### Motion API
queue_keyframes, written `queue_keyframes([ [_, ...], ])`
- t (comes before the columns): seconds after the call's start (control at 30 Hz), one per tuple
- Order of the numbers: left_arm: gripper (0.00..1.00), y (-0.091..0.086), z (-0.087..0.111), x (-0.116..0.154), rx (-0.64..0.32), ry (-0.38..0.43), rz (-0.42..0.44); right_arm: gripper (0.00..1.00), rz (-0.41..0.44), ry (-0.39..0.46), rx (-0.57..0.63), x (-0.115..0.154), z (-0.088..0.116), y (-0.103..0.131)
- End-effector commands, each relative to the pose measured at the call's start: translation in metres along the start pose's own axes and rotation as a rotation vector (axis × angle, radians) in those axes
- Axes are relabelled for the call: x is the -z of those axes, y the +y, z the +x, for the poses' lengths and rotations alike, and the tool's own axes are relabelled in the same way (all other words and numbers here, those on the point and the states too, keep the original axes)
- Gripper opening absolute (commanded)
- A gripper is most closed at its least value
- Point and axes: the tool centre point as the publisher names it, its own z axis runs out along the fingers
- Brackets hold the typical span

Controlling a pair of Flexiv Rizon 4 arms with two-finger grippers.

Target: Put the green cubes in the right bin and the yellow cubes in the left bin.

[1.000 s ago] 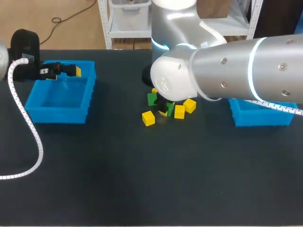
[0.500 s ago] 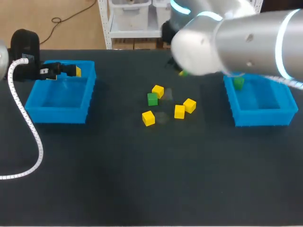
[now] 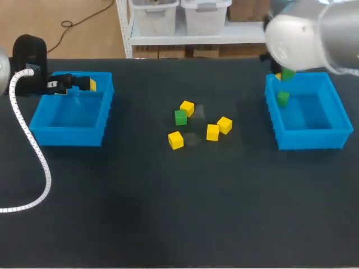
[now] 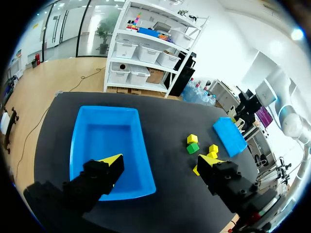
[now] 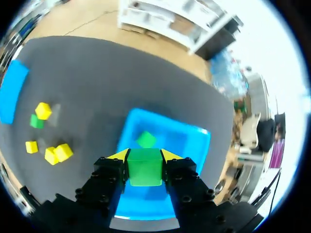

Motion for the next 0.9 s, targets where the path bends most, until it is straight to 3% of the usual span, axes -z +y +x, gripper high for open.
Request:
queue_keyframes([
  [0.03,1.00,0.002,0.001,0.000,-0.002,-0.007,0.012,0.44,0.009,-0.068,-0.167,-0.012,0.027,-0.002],
  [0.07,1.00,0.002,0.001,0.000,-0.002,-0.007,0.012,1.00,0.008,-0.076,-0.167,-0.011,0.028,0.001],
  [0.3,1.00,0.002,0.001,0.000,-0.002,-0.007,0.012,1.00,-0.042,-0.169,-0.062,0.015,0.001,0.041],
  [0.53,1.00,0.002,0.001,0.000,-0.002,-0.007,0.012,1.00,-0.157,-0.243,0.128,0.038,-0.029,0.130],
  [0.7,1.00,0.002,0.001,0.000,-0.002,-0.007,0.012,1.00,-0.217,-0.224,0.216,0.033,-0.039,0.196],
  [0.9,1.00,0.002,0.001,0.000,-0.002,-0.007,0.012,1.00,-0.262,-0.137,0.210,0.016,-0.041,0.245],
])
